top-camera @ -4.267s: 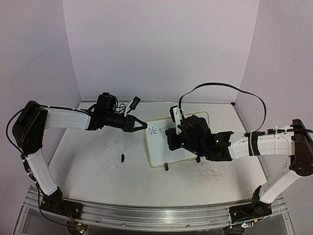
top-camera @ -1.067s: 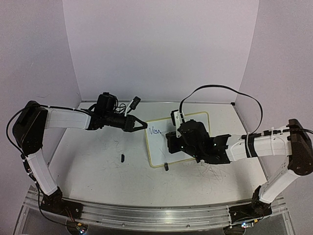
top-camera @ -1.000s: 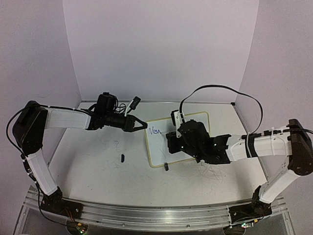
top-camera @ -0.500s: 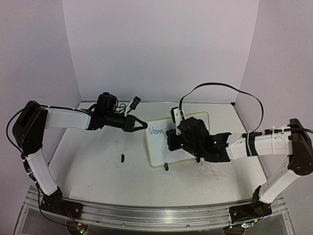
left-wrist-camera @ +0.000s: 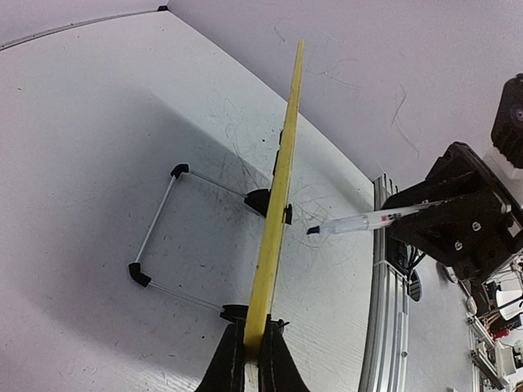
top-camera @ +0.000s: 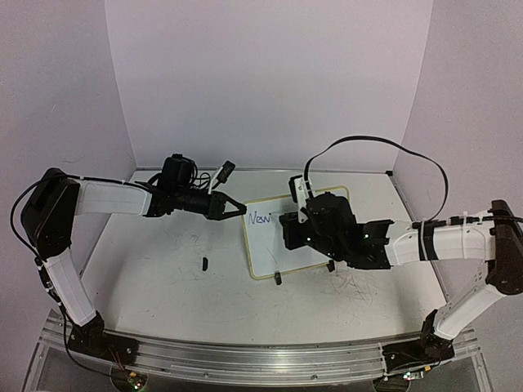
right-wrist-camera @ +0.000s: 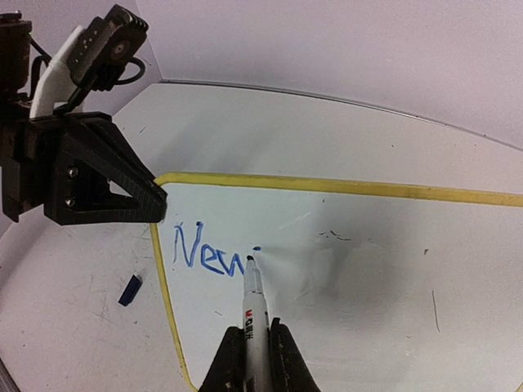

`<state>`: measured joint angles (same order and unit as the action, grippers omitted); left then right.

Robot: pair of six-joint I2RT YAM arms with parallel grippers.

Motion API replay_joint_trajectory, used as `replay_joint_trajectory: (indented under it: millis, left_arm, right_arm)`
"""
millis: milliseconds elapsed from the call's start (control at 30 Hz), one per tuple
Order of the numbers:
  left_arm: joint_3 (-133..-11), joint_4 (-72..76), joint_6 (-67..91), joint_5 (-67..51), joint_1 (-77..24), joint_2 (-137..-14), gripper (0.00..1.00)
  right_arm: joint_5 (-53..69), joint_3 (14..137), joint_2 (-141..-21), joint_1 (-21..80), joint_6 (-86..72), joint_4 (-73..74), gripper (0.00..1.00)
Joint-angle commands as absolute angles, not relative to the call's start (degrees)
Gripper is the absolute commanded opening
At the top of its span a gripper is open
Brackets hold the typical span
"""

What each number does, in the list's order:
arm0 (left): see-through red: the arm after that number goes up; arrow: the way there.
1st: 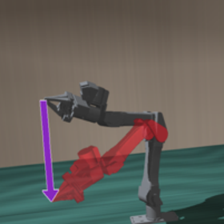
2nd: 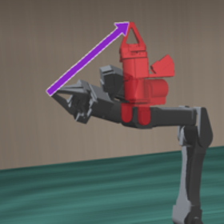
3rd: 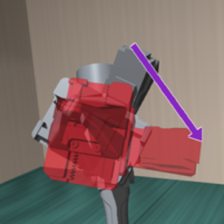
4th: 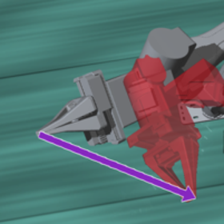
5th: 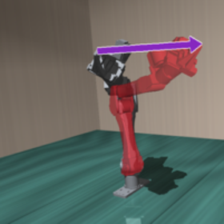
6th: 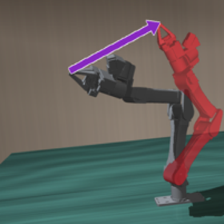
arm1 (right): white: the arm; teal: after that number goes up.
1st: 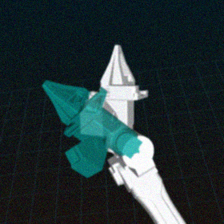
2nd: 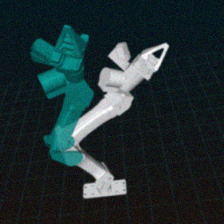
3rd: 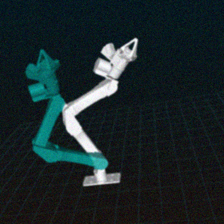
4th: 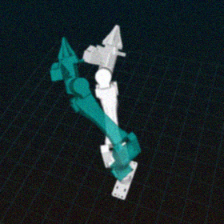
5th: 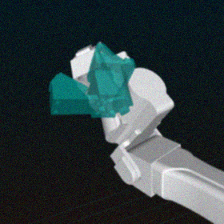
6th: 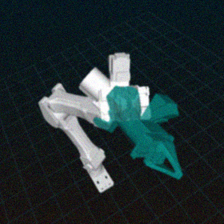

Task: Write a sentence on the whiteboard
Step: Write a sentence on the whiteboard stand.

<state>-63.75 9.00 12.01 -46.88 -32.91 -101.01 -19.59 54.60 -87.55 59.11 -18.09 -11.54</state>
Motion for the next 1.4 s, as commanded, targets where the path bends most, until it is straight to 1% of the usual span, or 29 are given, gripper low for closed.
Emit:
replay_joint_trajectory:
  millis: [0,300,767,1367]
  left_arm:
    - [-64.9,5.4,11.8,-46.1,-32.8,-102.2,0.00]
    - [-63.9,5.4,11.4,-45.2,-32.8,-101.1,0.00]
    - [-63.2,5.4,10.8,-44.9,-32.8,-101.3,0.00]
    - [-63.5,5.4,11.4,-44.6,-32.8,-101.2,0.00]
  right_arm:
    - [-17.4,51.3,-81.3,58.8,-17.9,-13.7,0.00]
    - [-20.9,49.0,-79.2,58.8,-19.2,-12.8,0.00]
    - [-20.7,51.2,-83.3,58.6,-19.6,-11.9,0.00]
    - [-19.9,50.6,-82.6,57.6,-19.9,-11.1,0.00]
